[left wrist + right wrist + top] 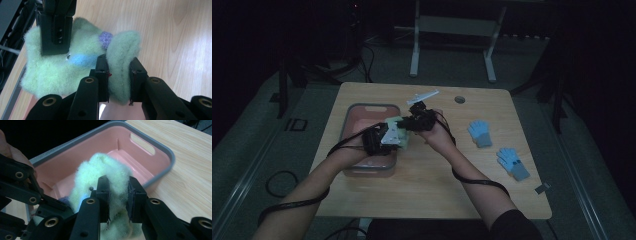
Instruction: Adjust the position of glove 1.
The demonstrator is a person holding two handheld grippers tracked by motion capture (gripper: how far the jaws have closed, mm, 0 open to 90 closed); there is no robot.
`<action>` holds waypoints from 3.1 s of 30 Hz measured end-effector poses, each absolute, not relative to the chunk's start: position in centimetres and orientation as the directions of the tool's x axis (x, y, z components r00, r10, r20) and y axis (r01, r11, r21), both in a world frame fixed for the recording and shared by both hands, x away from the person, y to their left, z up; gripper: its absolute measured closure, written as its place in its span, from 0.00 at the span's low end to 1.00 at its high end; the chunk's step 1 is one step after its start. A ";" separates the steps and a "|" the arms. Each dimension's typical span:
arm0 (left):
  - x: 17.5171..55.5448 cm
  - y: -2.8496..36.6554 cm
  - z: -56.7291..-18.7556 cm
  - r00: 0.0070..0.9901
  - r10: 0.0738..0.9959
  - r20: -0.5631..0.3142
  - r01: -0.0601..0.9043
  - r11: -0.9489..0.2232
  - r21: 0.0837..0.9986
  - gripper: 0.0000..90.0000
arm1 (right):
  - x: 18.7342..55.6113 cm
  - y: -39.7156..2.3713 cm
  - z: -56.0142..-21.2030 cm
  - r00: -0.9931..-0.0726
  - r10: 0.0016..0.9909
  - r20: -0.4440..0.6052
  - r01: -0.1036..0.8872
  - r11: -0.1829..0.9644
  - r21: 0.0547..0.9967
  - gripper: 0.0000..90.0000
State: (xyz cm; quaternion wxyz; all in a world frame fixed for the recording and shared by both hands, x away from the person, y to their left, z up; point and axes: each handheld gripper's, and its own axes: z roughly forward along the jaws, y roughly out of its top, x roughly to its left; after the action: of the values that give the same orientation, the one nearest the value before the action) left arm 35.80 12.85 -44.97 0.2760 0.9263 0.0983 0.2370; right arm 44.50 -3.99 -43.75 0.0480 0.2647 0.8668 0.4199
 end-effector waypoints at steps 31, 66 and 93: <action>40.1 18.7 -50.6 0.937 0.305 0.171 0.215 -0.888 0.407 0.78 | 46.5 3.2 -49.2 -0.875 0.459 0.152 0.442 0.630 0.639 0.66; 37.1 12.4 -45.9 0.870 0.488 0.069 0.316 -0.661 0.681 0.05 | 42.9 -10.5 -45.1 -0.876 0.458 0.148 0.405 0.536 0.740 0.18; 32.6 3.0 -50.3 0.921 0.389 0.026 0.227 -0.589 0.775 0.03 | 41.1 -23.2 -47.5 -0.726 0.685 0.063 0.478 0.436 0.763 0.32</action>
State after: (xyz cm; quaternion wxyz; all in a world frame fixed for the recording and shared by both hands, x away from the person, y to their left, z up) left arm 32.62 3.01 -50.27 0.4184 0.8862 0.1739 0.0968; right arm 41.15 -23.22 -47.48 0.1291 0.3472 0.8375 0.4017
